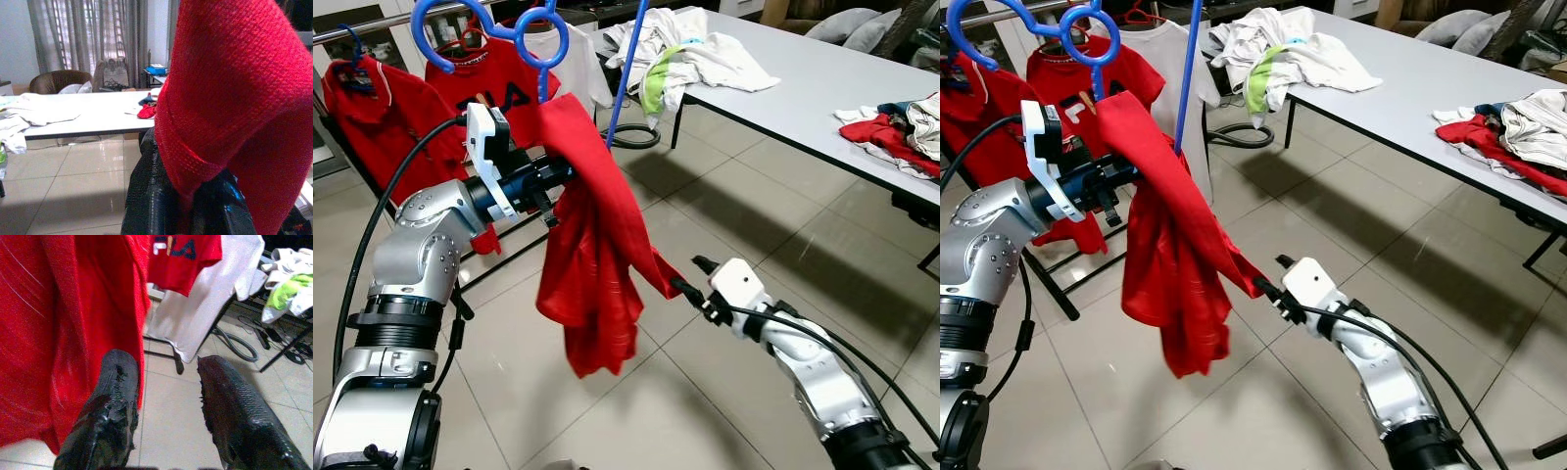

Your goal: Hang hanger

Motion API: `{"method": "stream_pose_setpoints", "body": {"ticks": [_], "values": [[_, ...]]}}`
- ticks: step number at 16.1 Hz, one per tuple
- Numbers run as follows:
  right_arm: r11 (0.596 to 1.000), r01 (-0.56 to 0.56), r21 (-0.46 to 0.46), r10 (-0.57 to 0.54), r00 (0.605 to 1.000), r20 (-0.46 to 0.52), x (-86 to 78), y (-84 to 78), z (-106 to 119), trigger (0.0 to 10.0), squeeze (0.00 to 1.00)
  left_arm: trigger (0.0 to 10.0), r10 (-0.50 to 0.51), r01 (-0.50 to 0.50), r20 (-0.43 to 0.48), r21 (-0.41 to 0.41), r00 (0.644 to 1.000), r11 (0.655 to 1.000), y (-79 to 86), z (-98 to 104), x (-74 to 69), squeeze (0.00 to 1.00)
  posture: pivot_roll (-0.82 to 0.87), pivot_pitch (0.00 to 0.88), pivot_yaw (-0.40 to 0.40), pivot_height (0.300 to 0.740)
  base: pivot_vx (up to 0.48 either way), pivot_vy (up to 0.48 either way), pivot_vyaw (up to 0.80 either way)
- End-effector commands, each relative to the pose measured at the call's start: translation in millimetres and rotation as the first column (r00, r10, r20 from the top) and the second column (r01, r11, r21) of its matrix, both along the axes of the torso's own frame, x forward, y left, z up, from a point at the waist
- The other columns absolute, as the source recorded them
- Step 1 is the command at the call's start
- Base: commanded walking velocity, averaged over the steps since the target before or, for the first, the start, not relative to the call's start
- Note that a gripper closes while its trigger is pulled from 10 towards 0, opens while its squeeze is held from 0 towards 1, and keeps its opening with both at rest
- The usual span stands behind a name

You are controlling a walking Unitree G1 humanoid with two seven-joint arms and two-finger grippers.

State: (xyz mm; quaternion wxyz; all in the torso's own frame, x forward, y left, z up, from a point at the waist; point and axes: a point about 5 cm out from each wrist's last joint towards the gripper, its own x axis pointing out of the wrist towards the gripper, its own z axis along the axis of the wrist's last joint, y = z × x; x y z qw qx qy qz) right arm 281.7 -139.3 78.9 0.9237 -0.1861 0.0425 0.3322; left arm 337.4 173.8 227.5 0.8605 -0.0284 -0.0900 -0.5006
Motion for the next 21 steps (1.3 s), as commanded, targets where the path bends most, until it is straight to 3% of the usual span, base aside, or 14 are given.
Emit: {"method": "stream_pose_setpoints", "body": {"ticks": [1, 4, 7, 10, 13, 17, 20, 21], "values": [[0.999, -0.024, 0.031, 0.024, 1.0, -0.006, 2.8, 7.4, 2.8, 0.0, 0.0, 0.0, 0.005, -0.004, 0.049, -0.022, 0.999, 1.0, 1.3, 13.4, 0.5, 0.0, -0.05, 0.0, 0.048, 0.74, 0.0, 0.0, 0.0], [0.988, -0.043, 0.146, 0.048, 0.998, -0.031, 7.1, 24.5, 7.7, 0.0, 0.0, 0.0, -0.001, 0.003, 0.045, -0.037, 0.999, 0.999, -3.5, 12.0, 0.9, 0.0, -0.05, 0.0, 0.05, 0.74, 0.0, 0.0, 0.0], [0.987, -0.062, 0.147, 0.071, 0.996, -0.057, 6.7, 27.3, 4.7, 0.0, 0.0, 0.0, 0.002, 0.0, 0.048, -0.041, 0.999, 0.999, -2.8, 13.2, 1.3, 0.0, -0.04, 0.0, 0.049, 0.74, 0.0, 0.0, 0.0], [0.994, -0.039, 0.099, 0.053, 0.988, -0.144, 5.6, 21.7, -9.5, 0.0, 0.0, 0.0, 0.011, -0.006, 0.064, -0.076, 0.998, 0.997, 2.0, 21.9, 1.2, 0.0, -0.04, 0.0, 0.044, 0.74, 0.0, 0.0, 0.0], [0.996, -0.011, 0.083, 0.024, 0.988, -0.153, 9.1, 18.9, -11.6, 0.0, 0.0, 0.0, 0.003, 0.003, 0.065, -0.091, 0.998, 0.996, 2.6, 24.0, 0.0, 0.0, -0.03, 0.0, 0.044, 0.74, 0.0, 0.0, 0.0], [0.99, 0.013, 0.143, 0.006, 0.991, -0.134, 15.3, 17.7, -2.9, 0.0, 0.0, 0.0, 0.007, -0.002, 0.058, -0.084, 0.998, 0.996, 5.5, 22.5, 0.2, 0.0, -0.03, 0.0, 0.045, 0.74, 0.0, 0.0, 0.0], [0.982, 0.03, 0.184, -0.008, 0.993, -0.122, 18.0, 14.9, 1.6, 0.0, 0.0, 0.0, 0.036, -0.034, 0.056, -0.034, 0.998, 0.999, 10.9, 17.4, 1.4, 0.0, -0.03, 0.0, 0.045, 0.74, 0.0, 0.0, 0.0], [0.978, 0.059, 0.202, -0.035, 0.992, -0.119, 20.9, 8.0, 4.8, 0.0, 0.0, 0.0, 0.044, -0.046, 0.054, 0.03, 0.998, 0.998, 14.7, 12.1, 1.0, 0.0, -0.03, 0.0, 0.043, 0.74, 0.0, 0.0, 0.0]]}}
